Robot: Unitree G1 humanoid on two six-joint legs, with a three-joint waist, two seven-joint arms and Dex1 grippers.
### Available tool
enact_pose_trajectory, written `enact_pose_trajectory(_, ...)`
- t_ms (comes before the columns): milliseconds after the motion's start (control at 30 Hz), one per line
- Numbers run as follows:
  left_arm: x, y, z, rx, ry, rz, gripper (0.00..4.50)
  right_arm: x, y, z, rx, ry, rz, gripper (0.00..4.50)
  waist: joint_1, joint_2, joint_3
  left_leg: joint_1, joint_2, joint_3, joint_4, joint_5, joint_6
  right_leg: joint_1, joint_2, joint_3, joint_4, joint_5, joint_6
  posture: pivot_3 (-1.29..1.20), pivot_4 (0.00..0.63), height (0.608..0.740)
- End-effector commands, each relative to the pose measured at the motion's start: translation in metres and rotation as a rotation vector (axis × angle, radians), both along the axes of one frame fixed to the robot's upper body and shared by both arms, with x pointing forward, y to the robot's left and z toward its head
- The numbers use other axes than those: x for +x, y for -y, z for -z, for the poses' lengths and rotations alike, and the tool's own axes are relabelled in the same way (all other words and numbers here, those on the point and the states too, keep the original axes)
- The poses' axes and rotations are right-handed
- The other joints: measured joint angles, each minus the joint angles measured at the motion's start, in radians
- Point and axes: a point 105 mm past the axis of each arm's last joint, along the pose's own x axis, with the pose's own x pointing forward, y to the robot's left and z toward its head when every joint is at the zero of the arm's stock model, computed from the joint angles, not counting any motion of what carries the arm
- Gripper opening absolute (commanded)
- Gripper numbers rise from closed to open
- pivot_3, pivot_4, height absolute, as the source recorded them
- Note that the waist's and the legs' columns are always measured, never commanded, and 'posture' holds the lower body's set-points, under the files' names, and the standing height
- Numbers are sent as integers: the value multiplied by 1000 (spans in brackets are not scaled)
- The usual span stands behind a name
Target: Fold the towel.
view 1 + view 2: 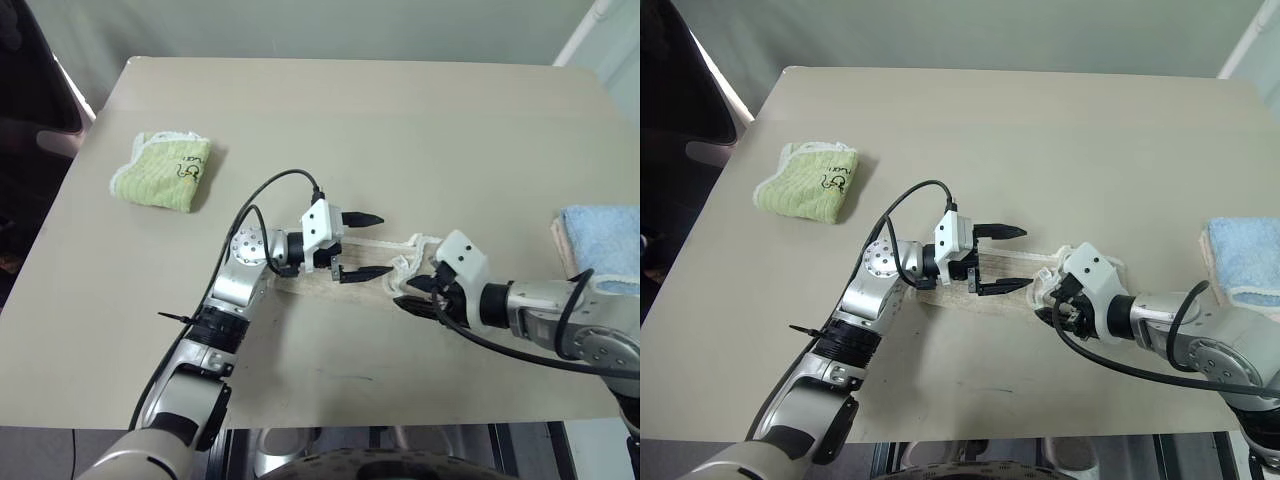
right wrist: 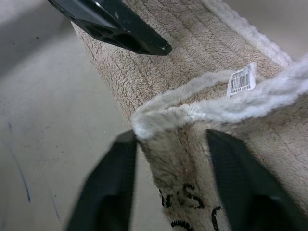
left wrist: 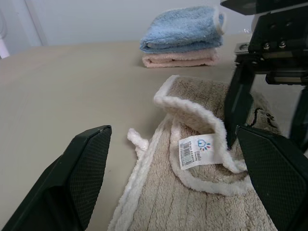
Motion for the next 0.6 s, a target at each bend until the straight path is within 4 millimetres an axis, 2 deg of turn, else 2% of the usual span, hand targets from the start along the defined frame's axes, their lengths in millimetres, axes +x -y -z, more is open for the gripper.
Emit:
enact_pose_trajectory(33,-2,-1,-9,-22,42,-3,4500,-4,0,-17,30,52,-29,3662,-1,0,0,0,0,0,0,0,0,0,0,0,0,0,0,0,150,733)
enact_pose_trajectory(67,-1,-1,-11,-31,41,-6,4500,-6,0,-25,78,66,-34,3973,0,0,0,0,0,0,0,0,0,0,0,0,0,0,0,0,150,733)
enact_pose_trajectory(133,4,-2,-18,-57,38,-16,4500,-11,1,-46,199,98,-40,3973,3,0,0,0,0,0,0,0,0,0,0,0,0,0,0,0,150,733)
enact_pose_trajectory(200,6,-3,-21,-71,37,-18,4500,-13,4,-55,254,105,-38,3973,3,0,0,-1,0,0,0,0,0,0,0,0,0,0,0,0,150,733)
enact_pose_trajectory(600,7,-4,-22,-74,36,-16,4500,-16,5,-58,269,95,-30,3973,1,0,0,0,0,0,0,1,-1,0,0,0,-1,0,0,0,150,733)
